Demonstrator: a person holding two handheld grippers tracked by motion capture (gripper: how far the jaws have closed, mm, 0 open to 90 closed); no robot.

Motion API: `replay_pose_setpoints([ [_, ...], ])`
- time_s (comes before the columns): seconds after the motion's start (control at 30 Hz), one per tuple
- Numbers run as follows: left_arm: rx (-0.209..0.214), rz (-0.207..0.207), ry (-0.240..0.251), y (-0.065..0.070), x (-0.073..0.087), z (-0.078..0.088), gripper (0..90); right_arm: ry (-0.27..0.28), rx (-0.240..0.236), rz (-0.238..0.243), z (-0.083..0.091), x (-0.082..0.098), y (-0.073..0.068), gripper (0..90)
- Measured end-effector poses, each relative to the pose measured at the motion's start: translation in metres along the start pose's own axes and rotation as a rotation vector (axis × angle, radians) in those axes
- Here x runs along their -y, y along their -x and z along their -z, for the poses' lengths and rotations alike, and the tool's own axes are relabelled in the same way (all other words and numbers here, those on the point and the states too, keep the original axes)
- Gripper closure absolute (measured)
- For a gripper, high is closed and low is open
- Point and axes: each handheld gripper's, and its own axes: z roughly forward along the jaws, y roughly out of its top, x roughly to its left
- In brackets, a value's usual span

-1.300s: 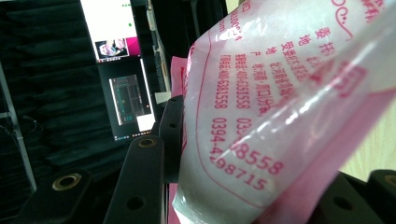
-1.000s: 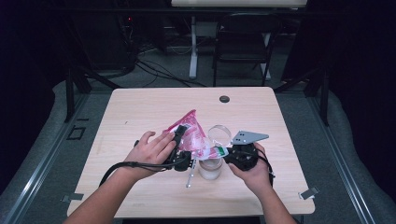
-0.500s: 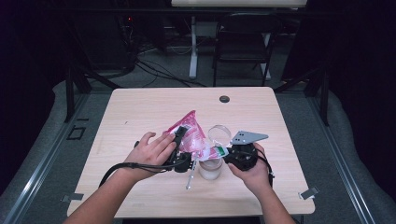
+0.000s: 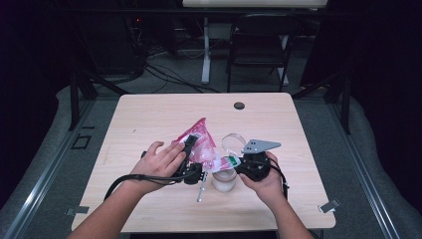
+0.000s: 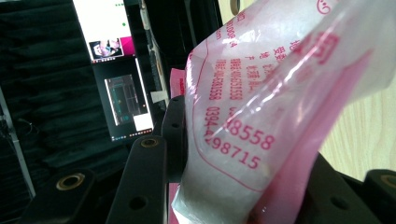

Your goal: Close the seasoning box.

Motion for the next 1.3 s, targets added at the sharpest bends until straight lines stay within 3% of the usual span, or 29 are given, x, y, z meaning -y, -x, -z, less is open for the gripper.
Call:
replay_pose_setpoints([
  [0.63, -0.014, 0.023, 0.003, 0.0012, 0.0021, -0.0017, 66.7, -0.009, -0.010, 0.004, -0.0066, -0.0006, 0.0005, 90.0],
  [0.8, -0.026, -0.006, 0.001, -0.0025, 0.0011, -0.0016, 66.7, -0.009, -0.012, 0.003, -0.0064, -0.0003, 0.0010, 90.0],
  [1.03, -0.049, -0.007, 0.007, -0.0027, -0.0011, 0.0010, 67.2, -0.017, -0.017, 0.004, -0.0074, 0.0008, 0.0008, 90.0],
  [1.07, -0.043, 0.009, 0.010, -0.0011, -0.0009, 0.0007, 67.2, -0.019, -0.017, 0.006, -0.0075, 0.0010, 0.0007, 90.0],
  [1.3, -0.053, -0.004, 0.011, -0.0022, -0.0015, 0.0014, 67.2, -0.020, -0.015, 0.006, -0.0072, 0.0012, 0.0006, 90.0],
])
